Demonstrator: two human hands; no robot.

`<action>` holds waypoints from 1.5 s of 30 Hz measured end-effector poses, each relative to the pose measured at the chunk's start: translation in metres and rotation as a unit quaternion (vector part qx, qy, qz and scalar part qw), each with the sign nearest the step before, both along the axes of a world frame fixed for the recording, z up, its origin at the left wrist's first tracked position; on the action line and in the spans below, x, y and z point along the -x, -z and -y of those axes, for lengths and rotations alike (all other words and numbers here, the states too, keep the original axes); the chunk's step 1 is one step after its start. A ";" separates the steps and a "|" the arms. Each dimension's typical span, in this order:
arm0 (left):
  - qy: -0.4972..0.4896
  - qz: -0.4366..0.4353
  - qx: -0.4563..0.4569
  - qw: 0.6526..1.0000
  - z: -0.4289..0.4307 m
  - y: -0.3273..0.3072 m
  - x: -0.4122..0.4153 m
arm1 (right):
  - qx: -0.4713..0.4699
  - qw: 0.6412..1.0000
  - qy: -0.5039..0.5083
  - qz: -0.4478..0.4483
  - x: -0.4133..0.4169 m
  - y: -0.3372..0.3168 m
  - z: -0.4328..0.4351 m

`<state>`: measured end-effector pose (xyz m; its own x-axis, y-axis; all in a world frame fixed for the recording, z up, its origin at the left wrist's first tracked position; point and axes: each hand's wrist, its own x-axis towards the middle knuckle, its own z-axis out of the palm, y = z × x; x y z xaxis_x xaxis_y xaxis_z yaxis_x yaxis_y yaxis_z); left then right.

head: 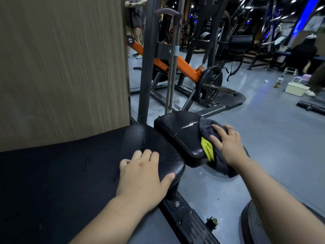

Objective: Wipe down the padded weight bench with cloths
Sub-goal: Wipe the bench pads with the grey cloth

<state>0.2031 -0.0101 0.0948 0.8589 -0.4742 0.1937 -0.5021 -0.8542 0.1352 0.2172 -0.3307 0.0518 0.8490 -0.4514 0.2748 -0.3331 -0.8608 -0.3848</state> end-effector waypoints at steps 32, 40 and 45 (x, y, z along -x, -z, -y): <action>0.033 -0.019 0.055 0.998 -0.013 0.004 -0.004 | 0.241 0.925 -0.220 -0.196 -0.104 -0.041 -0.149; 0.035 -0.007 0.051 0.998 -0.082 -0.015 0.001 | 0.220 0.919 -0.243 -0.217 -0.087 -0.040 -0.186; -0.016 -0.018 0.069 0.997 -0.142 -0.024 0.013 | 0.206 0.926 -0.247 -0.197 -0.062 -0.049 -0.220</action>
<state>0.1899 0.1319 0.1189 0.8809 -0.4165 0.2249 -0.4670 -0.8419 0.2704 0.2797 -0.1112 0.1006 0.9949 0.0936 -0.0376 0.0963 -0.9924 0.0771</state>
